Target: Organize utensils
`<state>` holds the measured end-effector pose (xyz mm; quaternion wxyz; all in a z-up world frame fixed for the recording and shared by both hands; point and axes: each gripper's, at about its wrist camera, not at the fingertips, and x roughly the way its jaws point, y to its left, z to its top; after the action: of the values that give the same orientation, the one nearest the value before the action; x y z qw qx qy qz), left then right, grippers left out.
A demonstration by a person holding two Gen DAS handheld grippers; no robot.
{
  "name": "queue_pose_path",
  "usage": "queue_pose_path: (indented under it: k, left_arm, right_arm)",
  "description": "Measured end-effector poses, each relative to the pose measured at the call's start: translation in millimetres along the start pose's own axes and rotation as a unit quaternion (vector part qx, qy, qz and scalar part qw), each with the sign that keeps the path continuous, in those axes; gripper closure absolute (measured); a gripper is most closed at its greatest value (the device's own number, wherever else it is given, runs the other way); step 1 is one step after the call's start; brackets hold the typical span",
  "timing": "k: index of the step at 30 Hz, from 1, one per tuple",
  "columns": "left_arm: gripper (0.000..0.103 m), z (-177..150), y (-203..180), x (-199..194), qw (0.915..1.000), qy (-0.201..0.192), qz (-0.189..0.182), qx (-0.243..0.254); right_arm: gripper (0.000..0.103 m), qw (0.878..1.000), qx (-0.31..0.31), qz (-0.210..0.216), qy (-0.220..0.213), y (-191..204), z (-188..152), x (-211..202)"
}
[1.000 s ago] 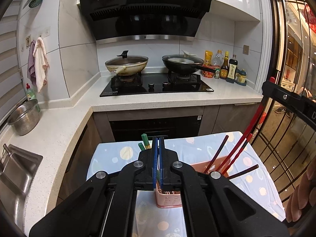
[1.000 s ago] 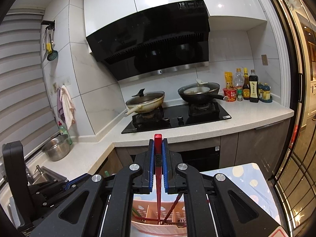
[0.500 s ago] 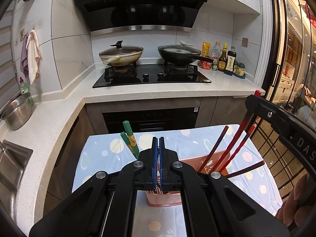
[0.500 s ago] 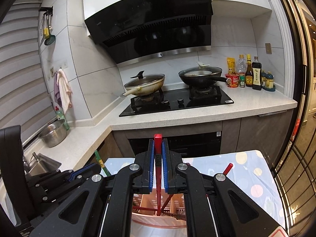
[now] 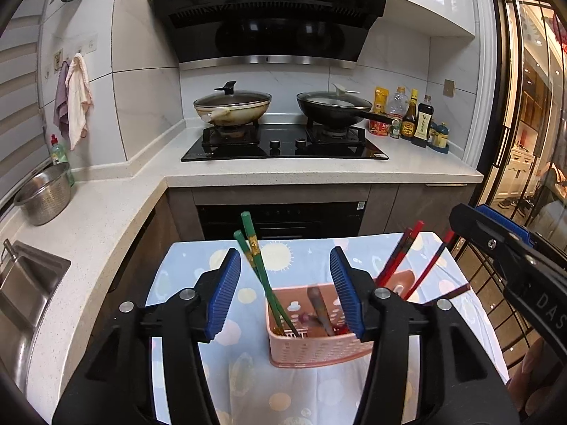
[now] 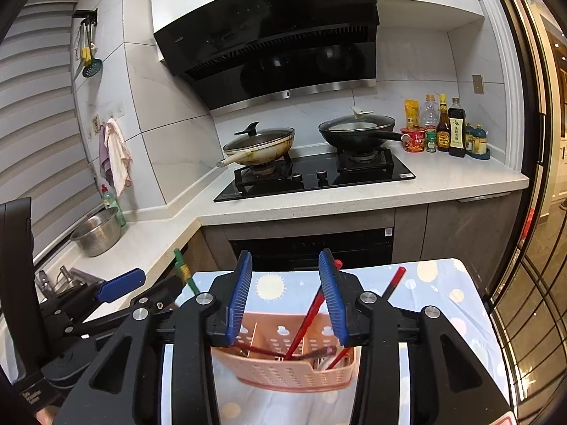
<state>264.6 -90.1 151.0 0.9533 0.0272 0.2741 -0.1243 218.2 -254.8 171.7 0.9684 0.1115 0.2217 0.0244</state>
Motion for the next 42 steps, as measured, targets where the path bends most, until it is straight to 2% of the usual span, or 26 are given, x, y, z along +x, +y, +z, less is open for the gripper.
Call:
queue_pose_path:
  k: [3,5,7,15,24,31,35,42]
  left_arm:
    - [0.043,-4,-1,-12,1.0,-0.006,0.003,0.004]
    - [0.04,-8,-2,-23,0.9999,-0.009,0.006,0.007]
    - [0.037,-13,-3,-34,0.9999,-0.011,0.007,0.009]
    - [0.017,-37,-7,-76,0.9998,-0.014,0.014,0.007]
    - [0.011,-71,-17,-110,0.9997,-0.003,0.022,0.009]
    - [0.008,-98,-22,-126,0.9996,0.014,0.025,0.008]
    - [0.007,-112,-19,-133,0.9993,0.026,0.027,0.001]
    - [0.007,-133,-13,-141,0.9984,0.041,0.039,-0.003]
  right_arm:
    - [0.059,1.0,-0.01,-0.007,-0.003,3,-6,-15]
    - [0.052,1.0,-0.013,-0.01,-0.006,3,-9,-27]
    - [0.051,1.0,-0.012,-0.013,-0.004,2,-15,-39]
    - [0.045,0.999,-0.019,-0.033,0.025,1,-48,-78]
    - [0.041,0.996,-0.045,-0.068,0.043,11,-84,-116]
    - [0.037,0.995,-0.051,-0.075,0.048,20,-105,-144]
    - [0.03,0.995,-0.048,-0.075,0.052,22,-116,-156]
    - [0.025,0.992,-0.052,-0.099,0.062,25,-136,-167]
